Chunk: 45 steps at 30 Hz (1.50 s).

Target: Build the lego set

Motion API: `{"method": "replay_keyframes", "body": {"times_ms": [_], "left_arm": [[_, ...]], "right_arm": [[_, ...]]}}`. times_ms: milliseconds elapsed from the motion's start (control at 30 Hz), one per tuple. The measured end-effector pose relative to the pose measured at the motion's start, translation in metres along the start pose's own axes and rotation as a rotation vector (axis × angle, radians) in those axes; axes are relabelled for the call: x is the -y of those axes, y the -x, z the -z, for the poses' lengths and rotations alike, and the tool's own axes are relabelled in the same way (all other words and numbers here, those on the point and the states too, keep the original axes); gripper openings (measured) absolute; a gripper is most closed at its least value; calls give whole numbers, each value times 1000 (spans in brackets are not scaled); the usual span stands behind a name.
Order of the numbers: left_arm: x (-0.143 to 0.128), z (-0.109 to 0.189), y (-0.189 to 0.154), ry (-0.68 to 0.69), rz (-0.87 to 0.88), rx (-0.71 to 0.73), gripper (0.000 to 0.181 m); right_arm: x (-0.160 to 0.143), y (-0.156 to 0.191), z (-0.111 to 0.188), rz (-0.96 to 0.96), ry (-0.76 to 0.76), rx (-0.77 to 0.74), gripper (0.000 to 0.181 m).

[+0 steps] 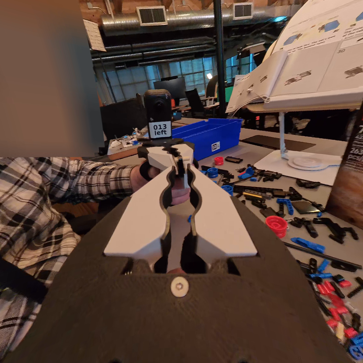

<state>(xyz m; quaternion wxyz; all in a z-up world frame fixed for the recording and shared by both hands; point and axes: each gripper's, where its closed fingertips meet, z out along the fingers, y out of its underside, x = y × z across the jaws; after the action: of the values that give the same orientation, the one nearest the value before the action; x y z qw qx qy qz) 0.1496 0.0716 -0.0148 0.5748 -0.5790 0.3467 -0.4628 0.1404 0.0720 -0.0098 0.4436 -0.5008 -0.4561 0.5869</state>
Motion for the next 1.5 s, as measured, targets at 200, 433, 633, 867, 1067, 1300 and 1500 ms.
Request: {"method": "replay_keyframes", "body": {"times_ms": [200,433,633,867,1067,1300,1500], "left_arm": [[-5,-2,-3,24,-11,-21,2],[-23,-4,1,127,-4,-6,2],[-42,-8,7,207,-37,23,2],[-48,-8,6,240,-68,21,2],[-30,-8,-1,149,-67,-2,3],[-26,-8,-3,105,-17,-33,3],[-28,-9,0,114,-23,-15,3]], "right_arm": [[-4,4,3,-35,-24,4,6],[-13,-5,9,-70,-36,-36,0],[-30,-16,13,26,77,-109,0],[-36,-13,13,14,116,-84,0],[-40,-8,16,67,158,-84,8],[-34,-4,11,65,108,-84,6],[-36,-7,12,111,122,-139,5]]}}
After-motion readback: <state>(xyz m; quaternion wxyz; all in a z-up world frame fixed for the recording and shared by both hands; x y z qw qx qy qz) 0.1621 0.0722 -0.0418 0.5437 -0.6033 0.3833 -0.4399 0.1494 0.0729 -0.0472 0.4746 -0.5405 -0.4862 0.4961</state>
